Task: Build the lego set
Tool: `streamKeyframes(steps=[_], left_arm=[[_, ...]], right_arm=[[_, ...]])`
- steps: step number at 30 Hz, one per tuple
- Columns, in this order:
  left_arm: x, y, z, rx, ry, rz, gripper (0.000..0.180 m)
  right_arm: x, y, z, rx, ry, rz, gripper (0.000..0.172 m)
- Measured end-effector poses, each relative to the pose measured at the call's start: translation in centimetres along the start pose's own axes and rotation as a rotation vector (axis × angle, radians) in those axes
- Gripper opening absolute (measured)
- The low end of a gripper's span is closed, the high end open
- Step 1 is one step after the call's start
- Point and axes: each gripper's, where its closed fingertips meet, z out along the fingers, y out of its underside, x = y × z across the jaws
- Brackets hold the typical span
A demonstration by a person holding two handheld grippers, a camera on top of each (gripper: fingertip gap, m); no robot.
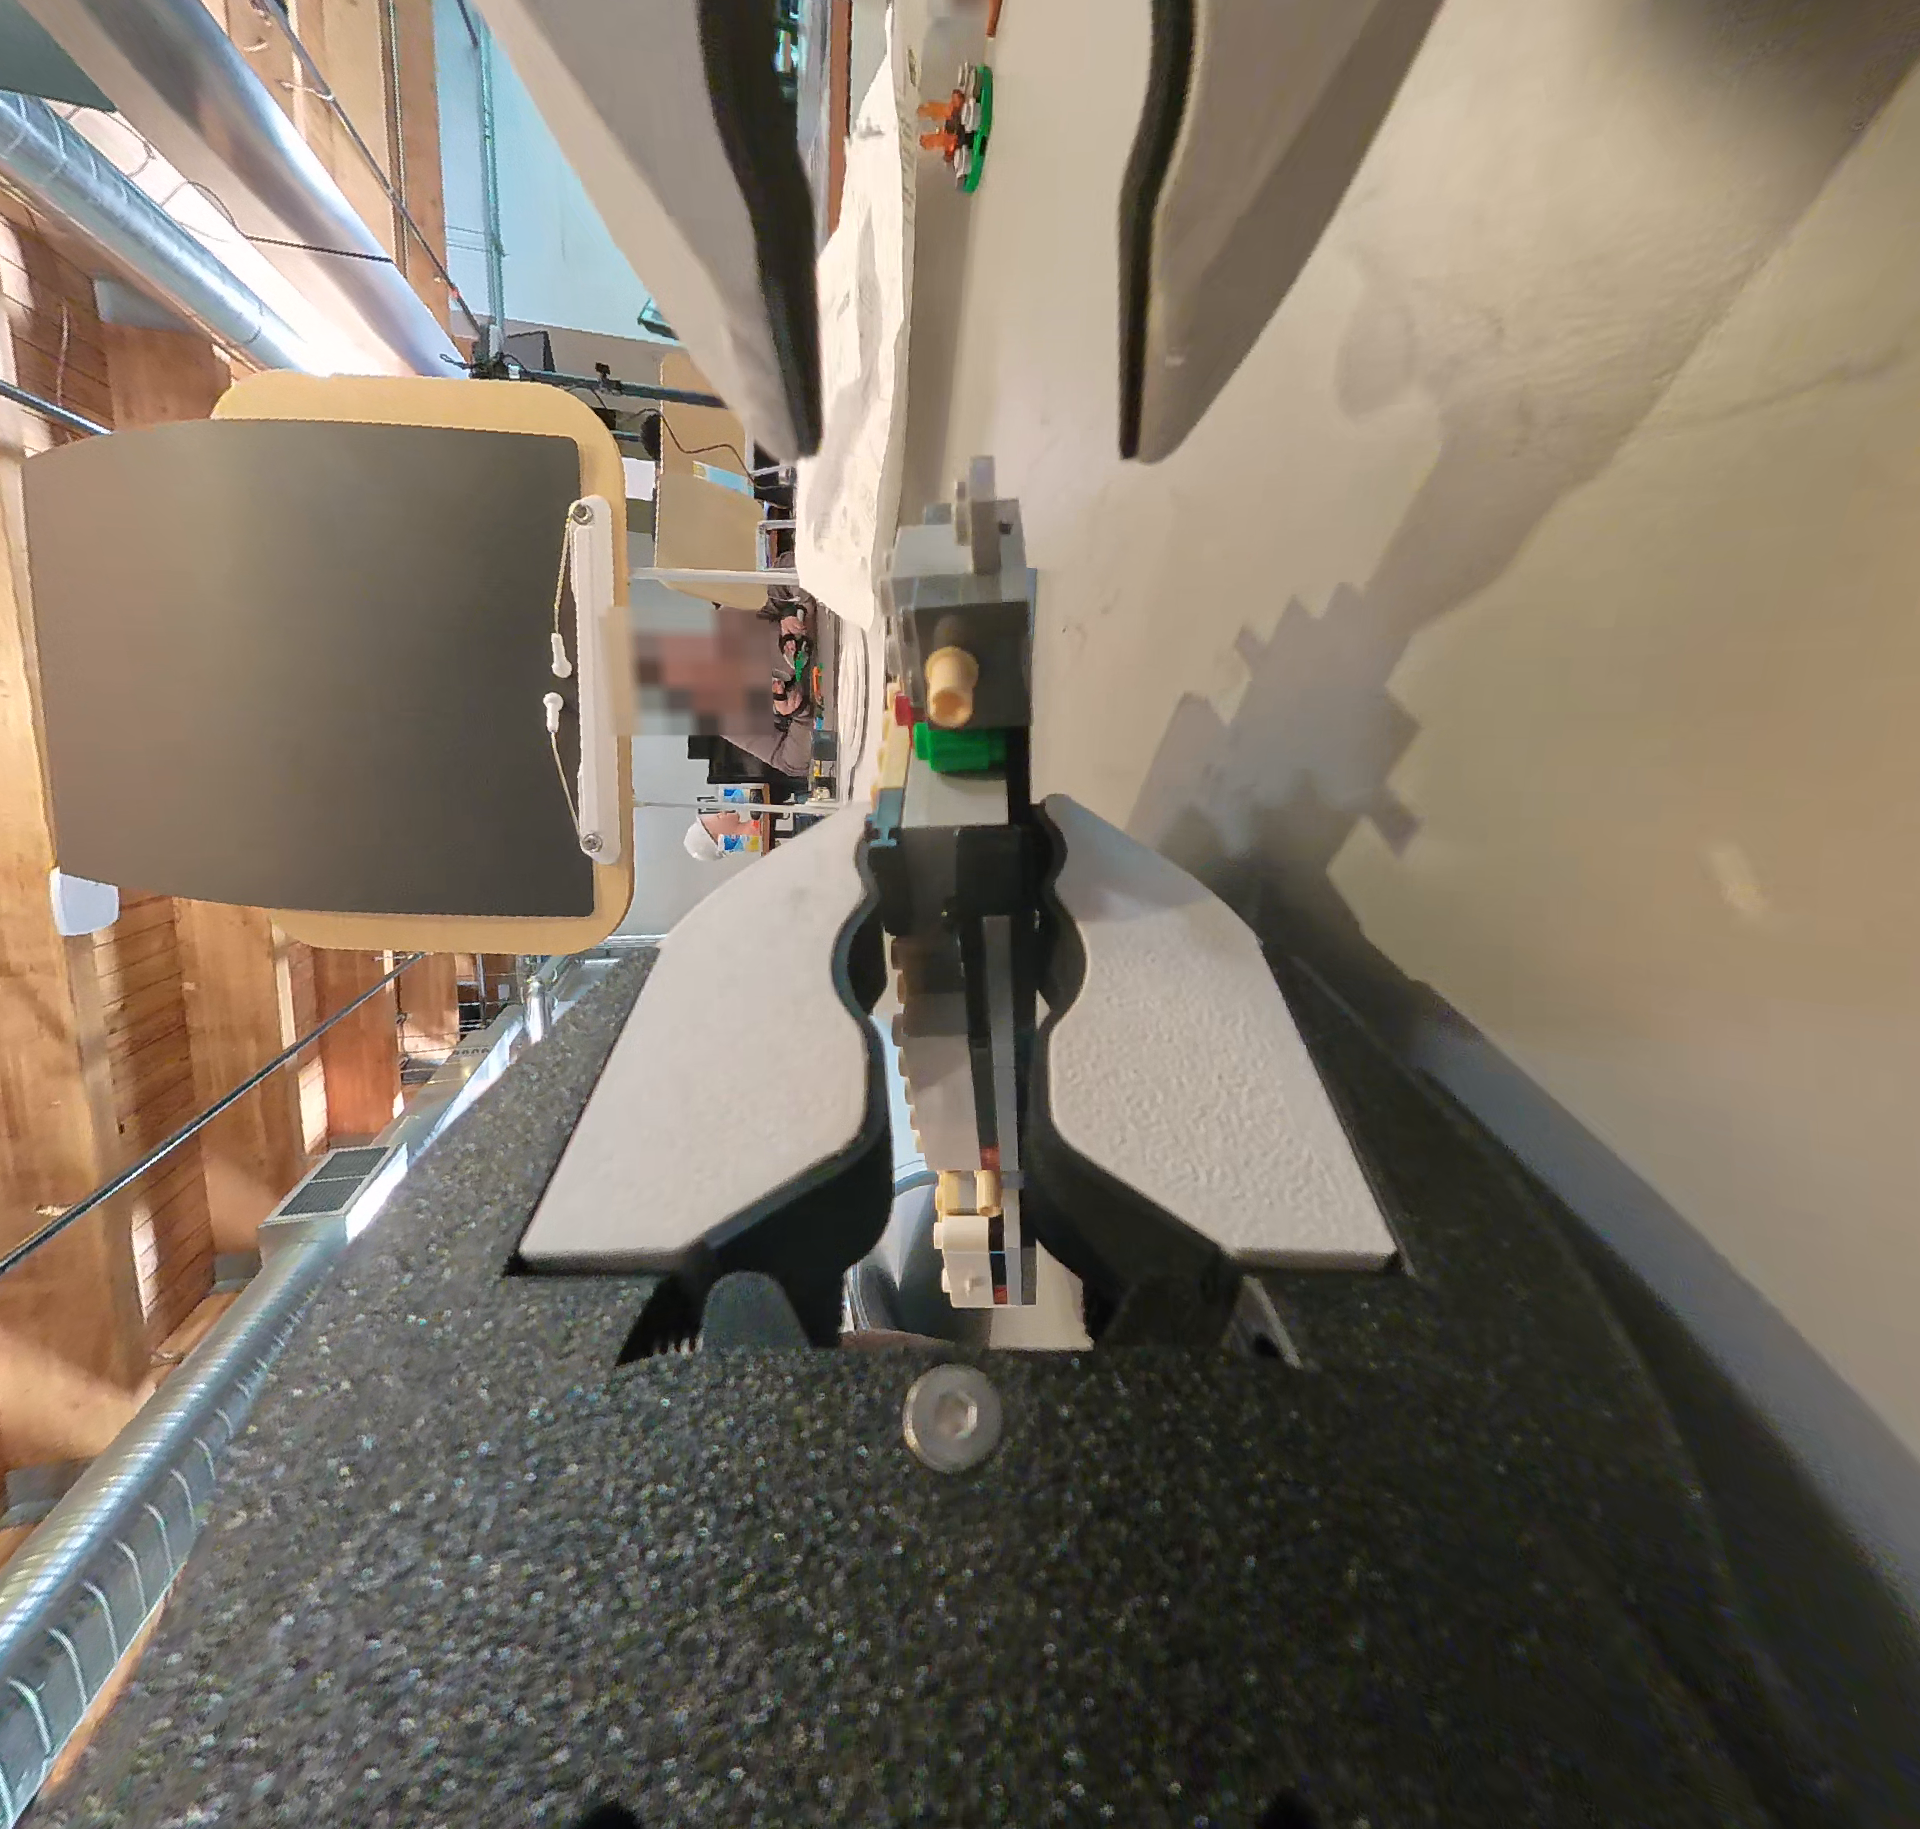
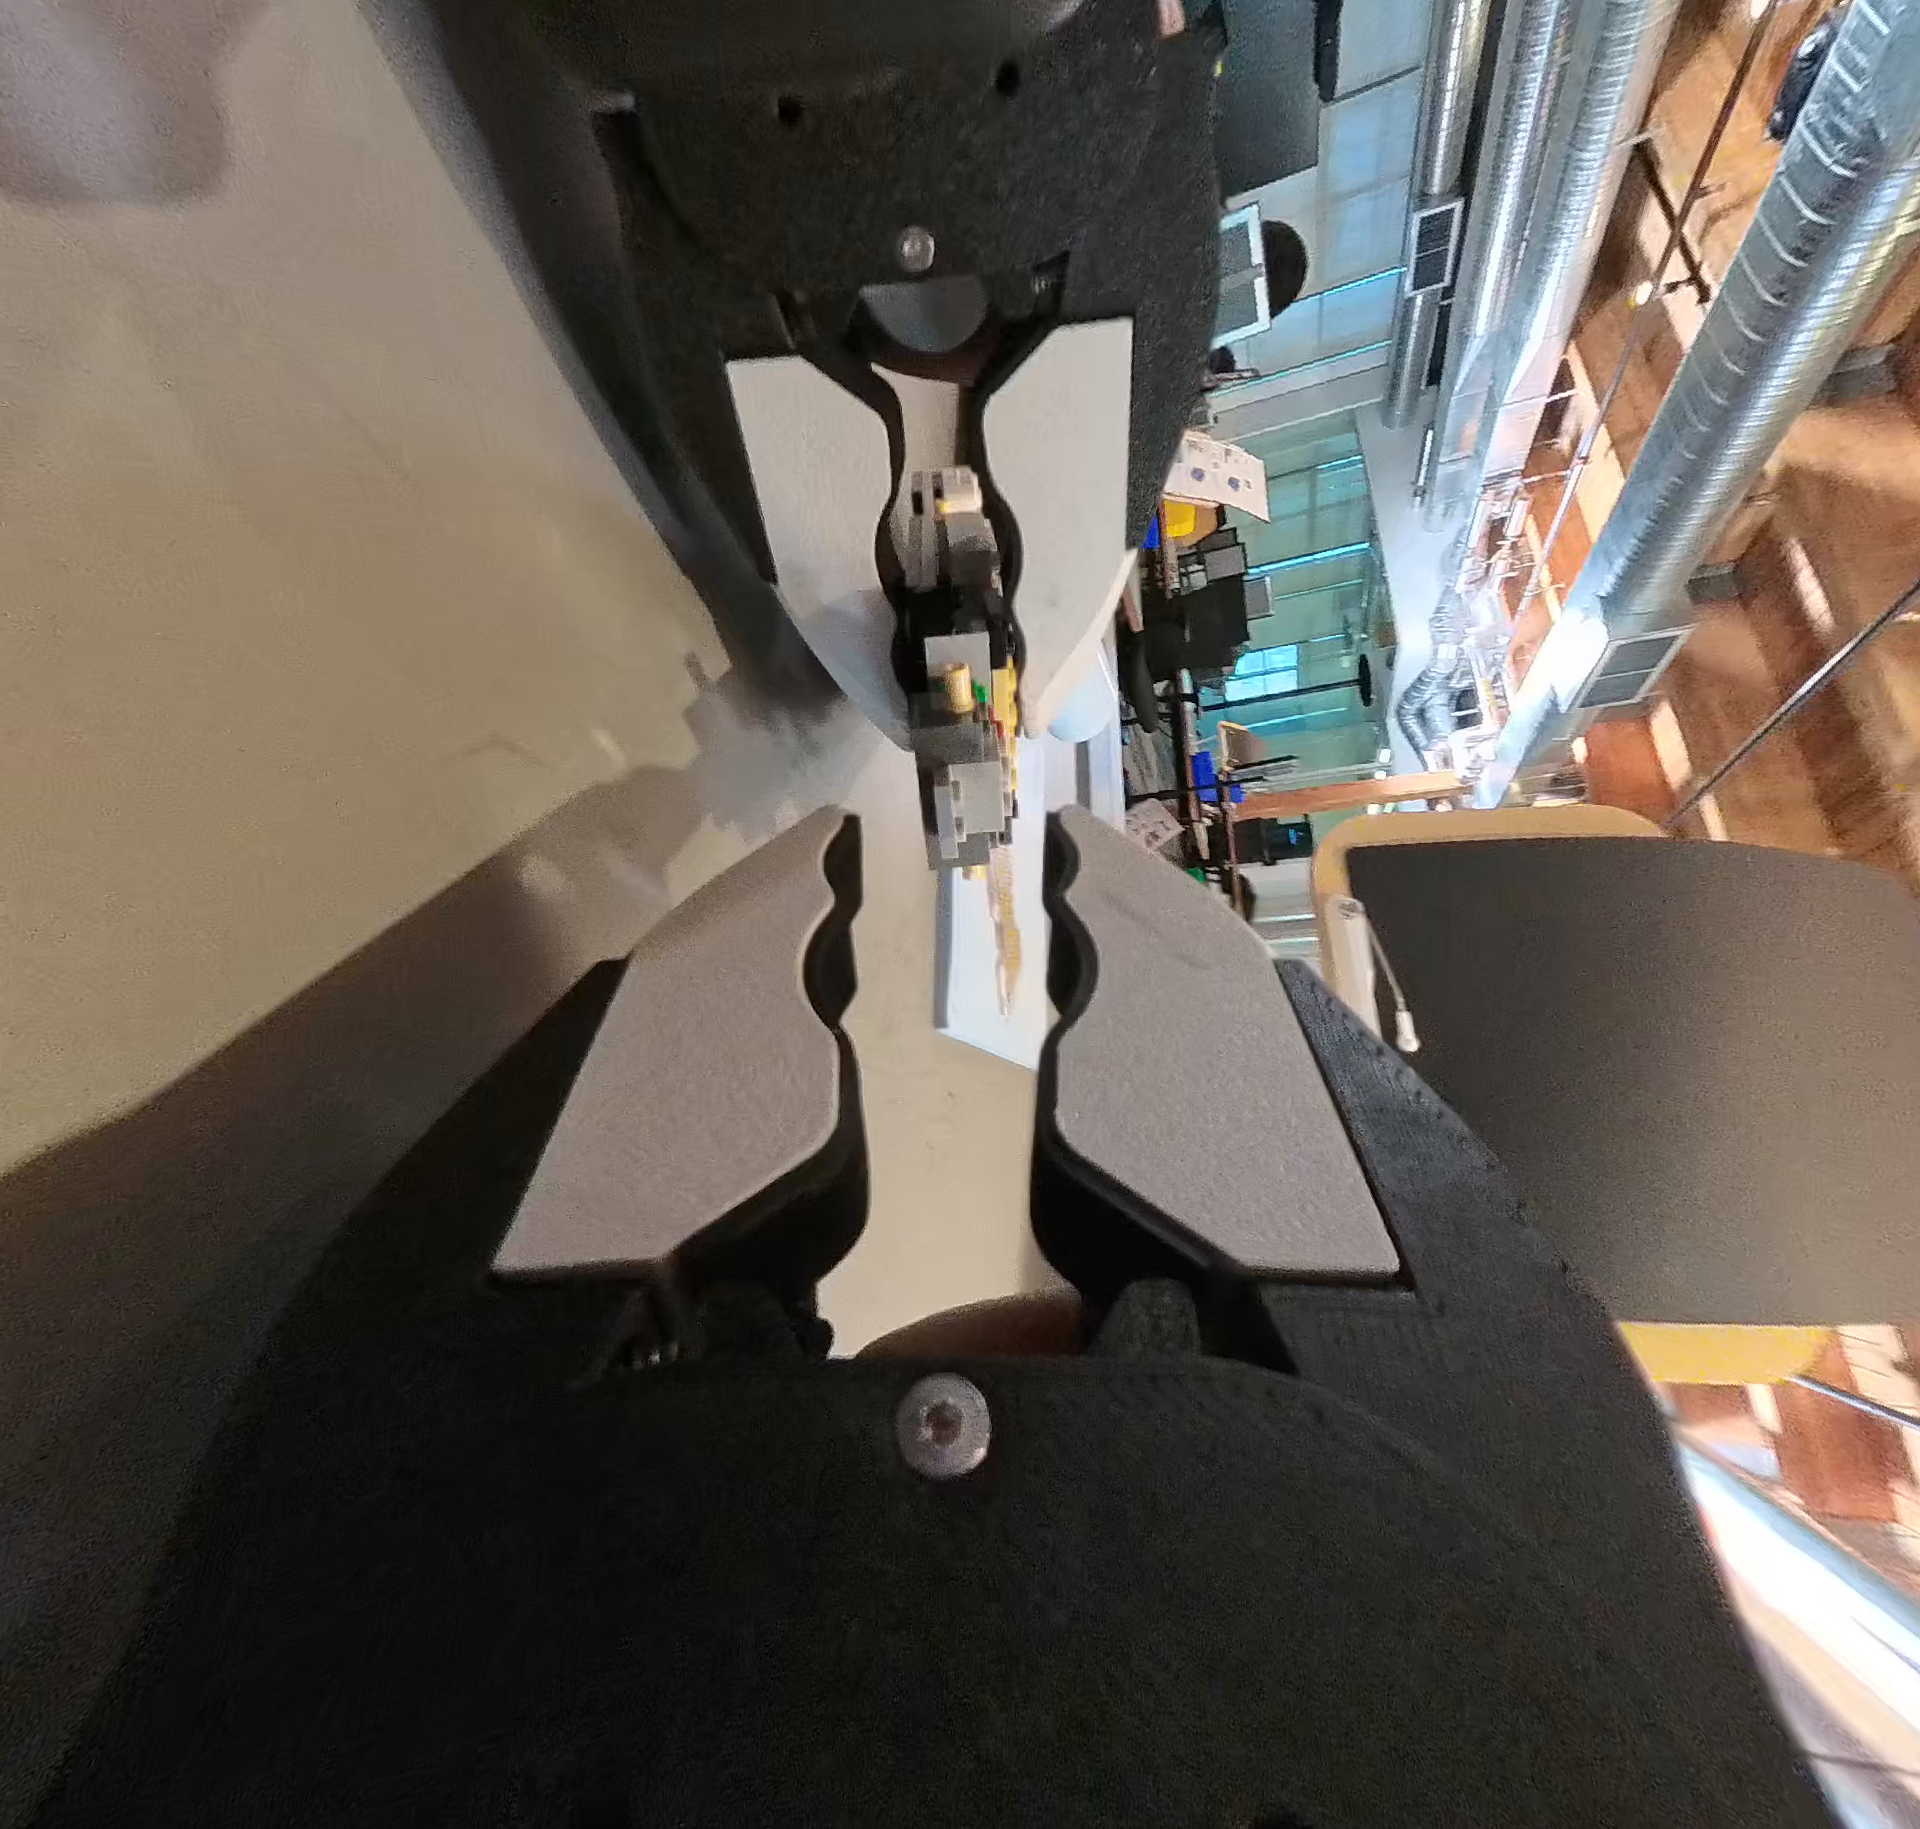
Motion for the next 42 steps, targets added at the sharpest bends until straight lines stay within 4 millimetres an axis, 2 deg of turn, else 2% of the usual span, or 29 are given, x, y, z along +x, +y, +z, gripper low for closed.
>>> streamKeyframes(steps=[5,9,12,20,28,32,39,42], left_arm=[[0.3,-0.2,-0.2,0.005,0.001,0.008,0.025],[0.1,-0.4,-0.2,0.017,-0.01,0.006,0.026],[0.1,-0.5,-0.3,0.026,-0.008,0.006,0.026],[0.2,-0.6,-0.2,0.035,-0.005,0.006,0.025],[0.4,0.5,0.4,0.023,-0.002,-0.011,0.025],[0.5,1.4,0.5,0.022,0.0,-0.028,0.024],[0.3,1.5,1.3,0.045,0.001,-0.056,0.024],[0.2,1.5,1.7,0.045,0.003,-0.066,0.024]], right_arm=[[-0.6,-0.1,0.9,-0.026,0.028,-0.103,0.041],[-0.1,-0.3,1.5,-0.041,0.073,-0.127,0.031],[0.1,-0.4,1.3,-0.036,0.099,-0.12,0.019],[-0.2,-0.5,1.3,-0.032,0.121,-0.104,0.02],[-0.3,-0.5,1.5,-0.011,0.124,-0.046,0.024],[0.0,0.2,1.8,-0.018,0.132,-0.009,0.025],[0.6,1.8,2.8,-0.018,0.119,0.07,0.025],[0.5,2.0,3.1,-0.014,0.122,0.053,0.025]])
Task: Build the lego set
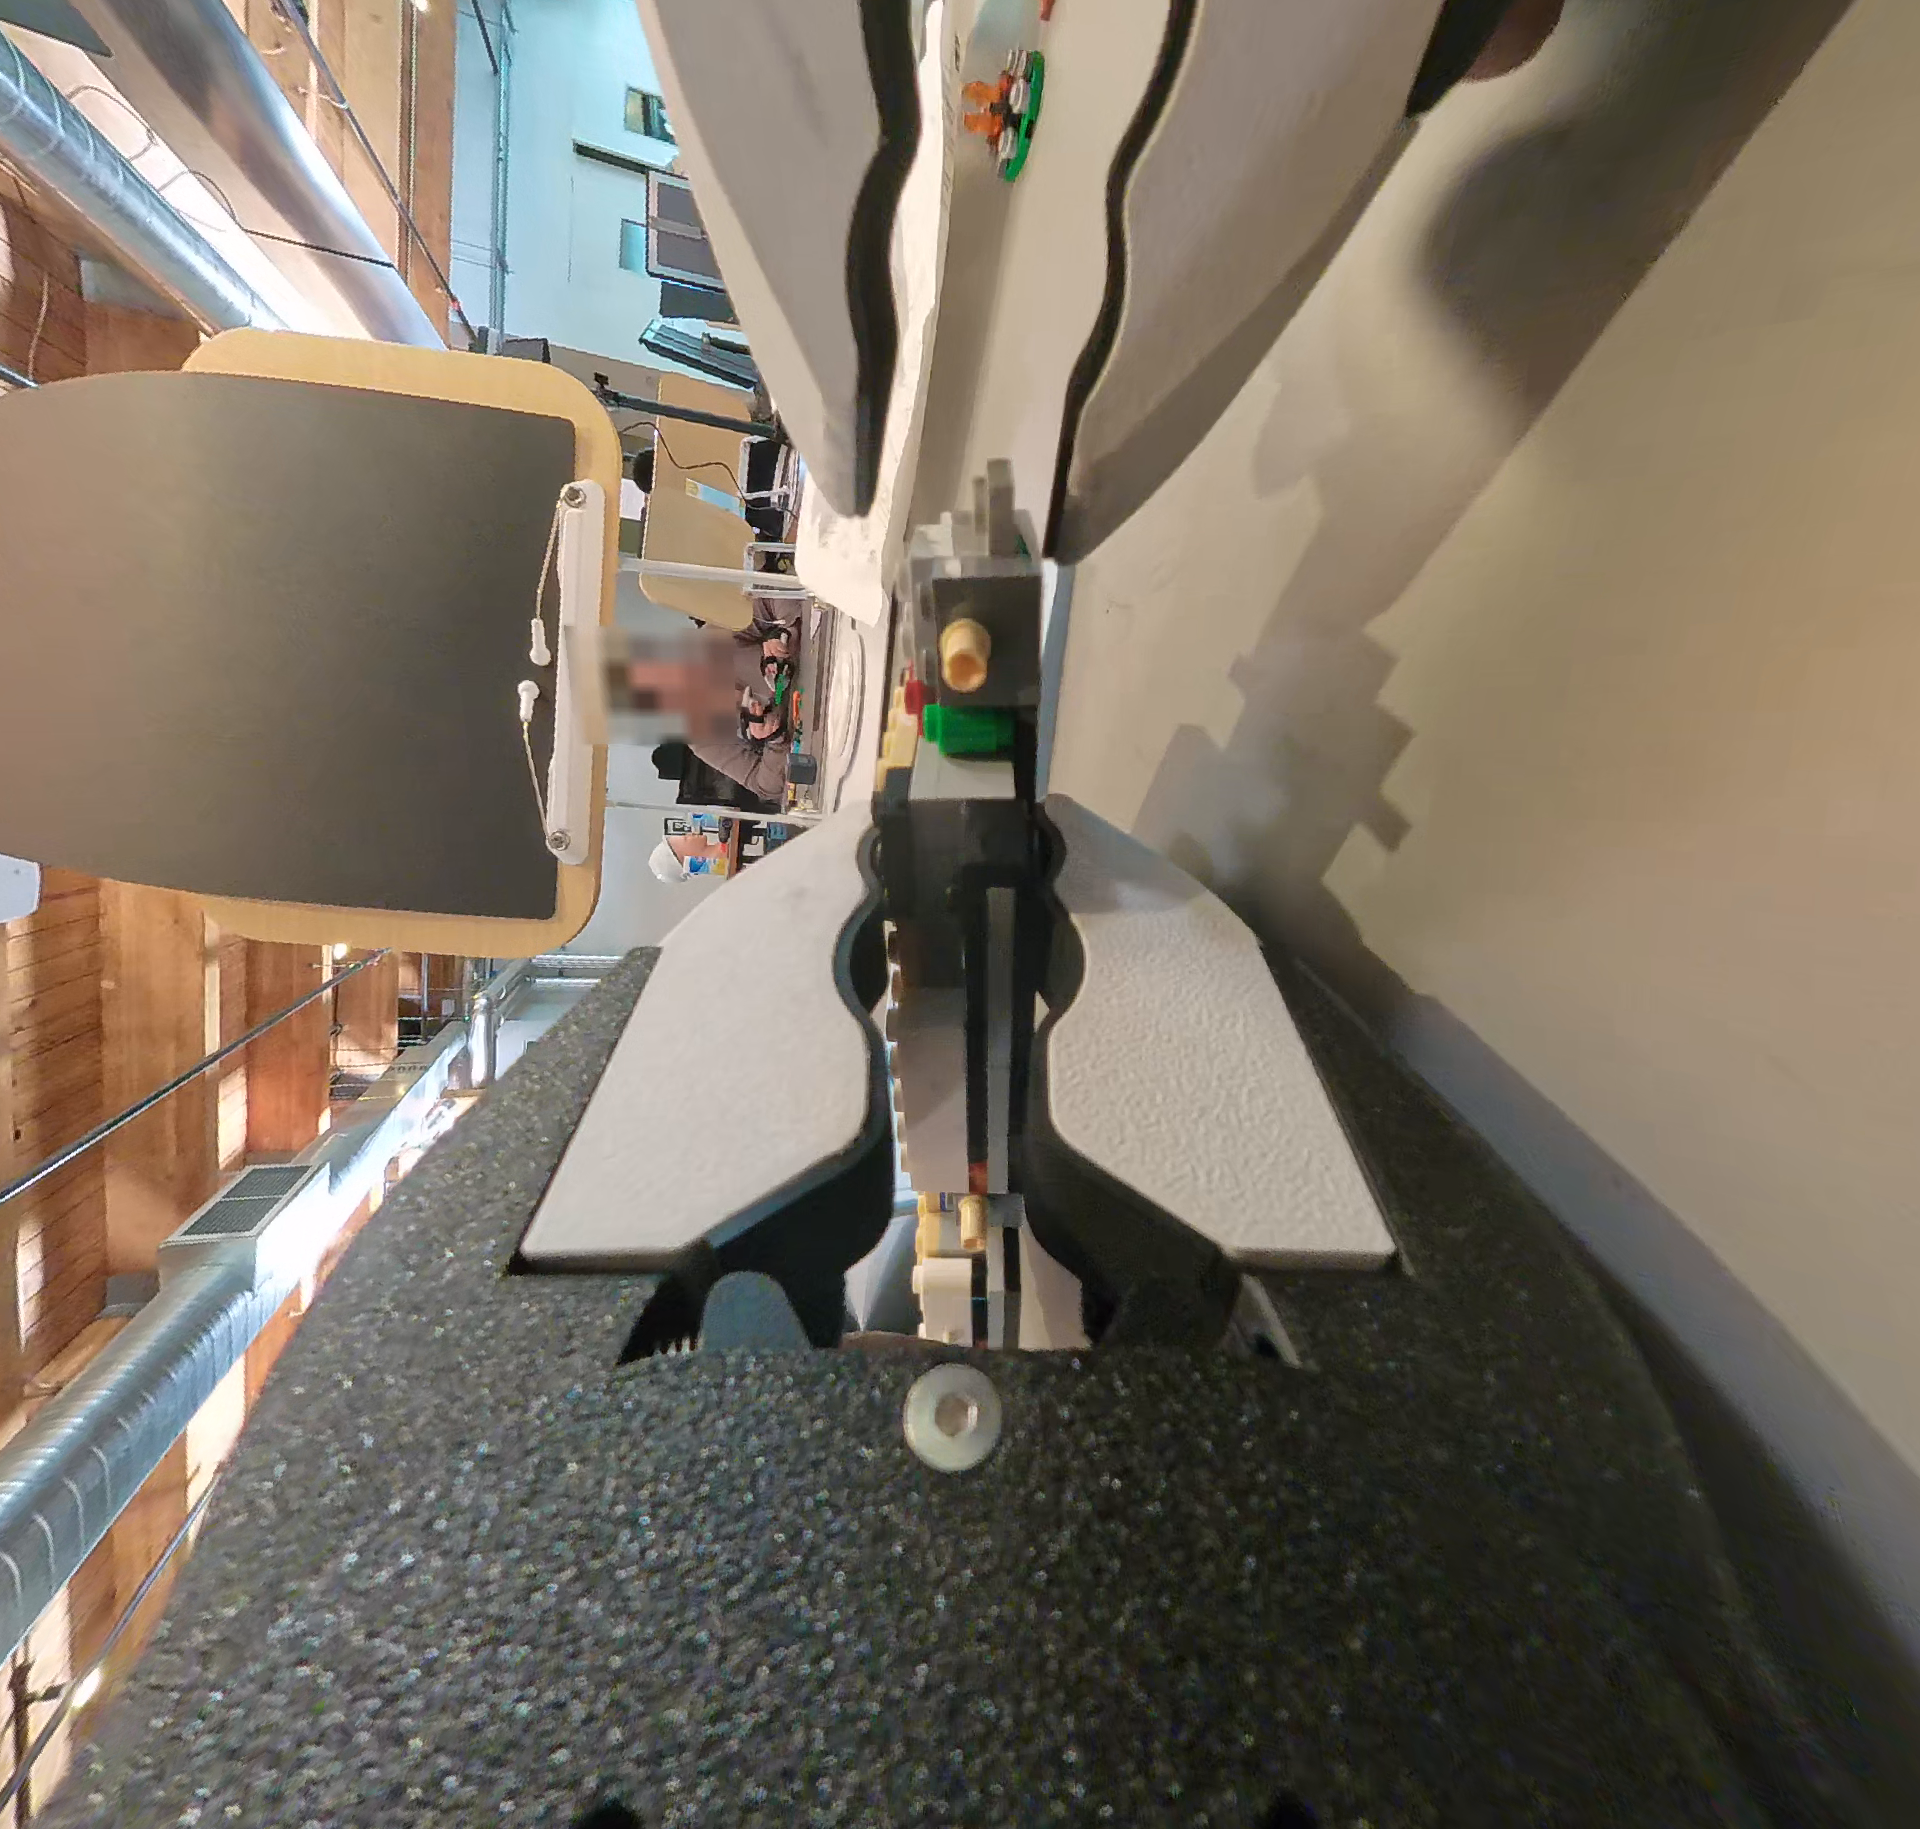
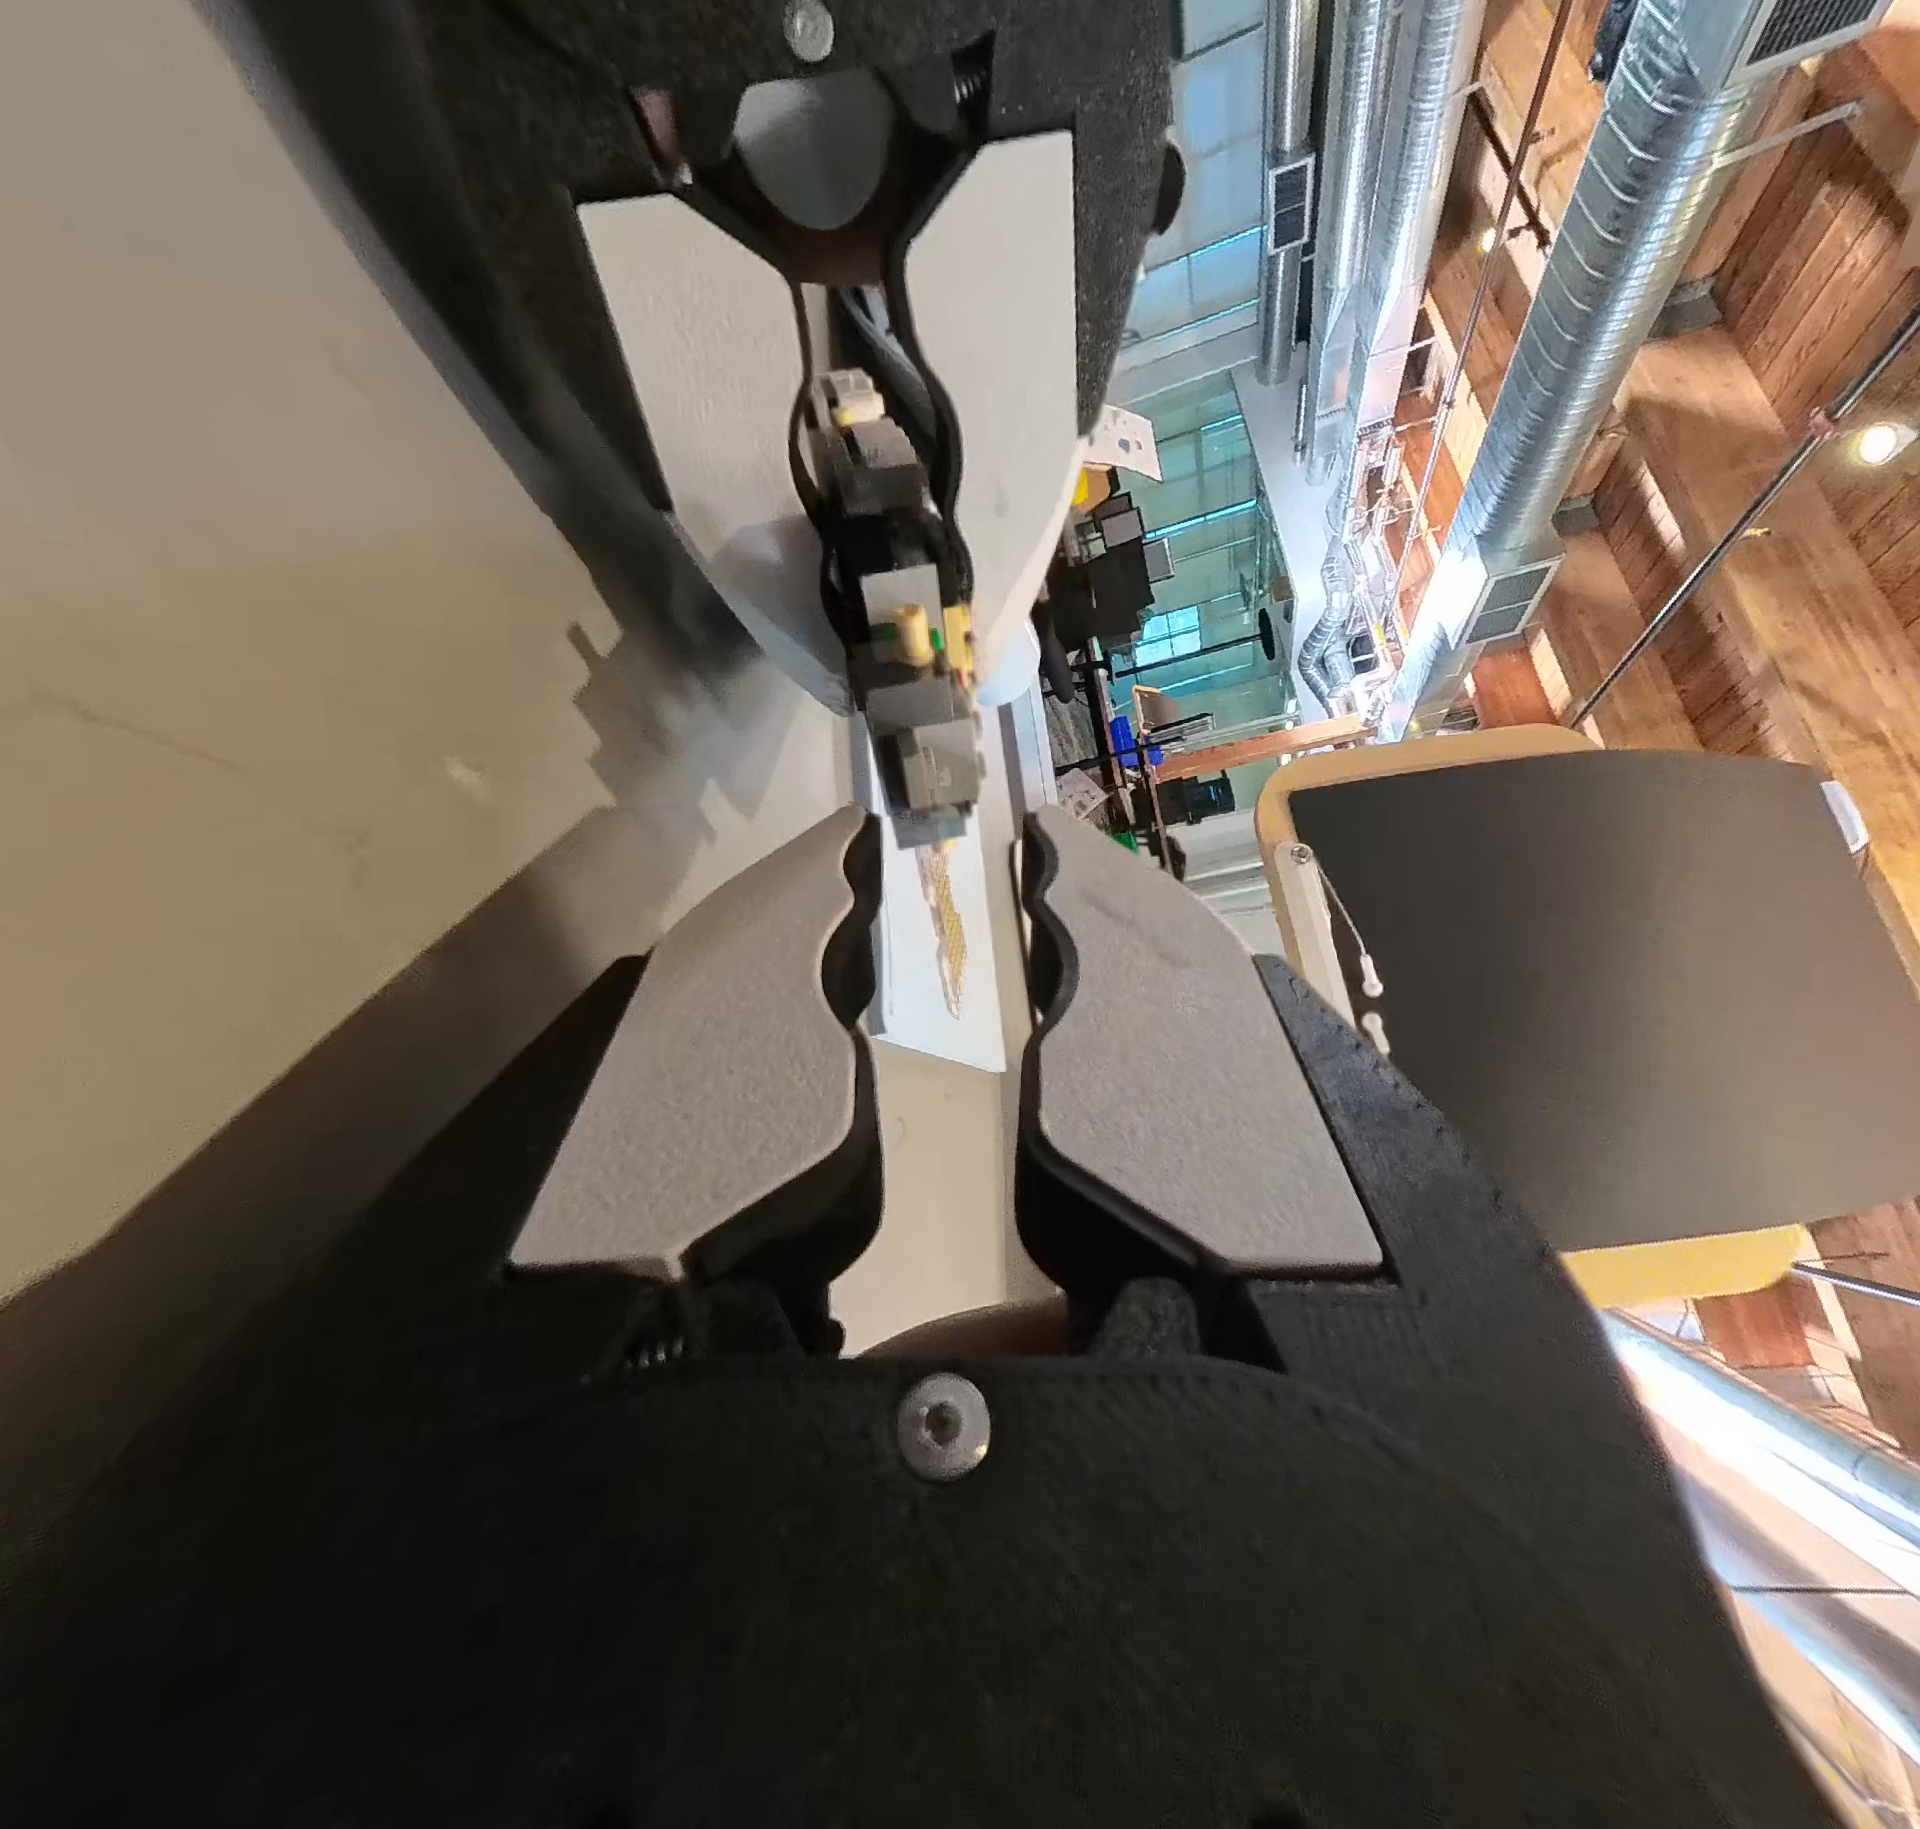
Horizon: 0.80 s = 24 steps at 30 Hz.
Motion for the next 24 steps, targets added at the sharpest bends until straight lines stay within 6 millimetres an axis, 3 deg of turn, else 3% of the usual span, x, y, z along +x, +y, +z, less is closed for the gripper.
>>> streamKeyframes(steps=[17,21,24], left_arm=[[0.3,0.2,-0.8,0.023,0.009,-0.069,0.024],[0.7,0.0,-0.8,0.028,0.006,-0.06,0.025],[1.1,-0.1,-0.9,0.028,0.002,-0.036,0.025]], right_arm=[[0.6,0.2,-0.5,-0.002,0.019,0.093,0.025],[0.2,0.2,-1.7,-0.048,-0.021,0.142,0.024],[0.2,1.2,-3.6,-0.183,-0.071,0.148,0.022]])
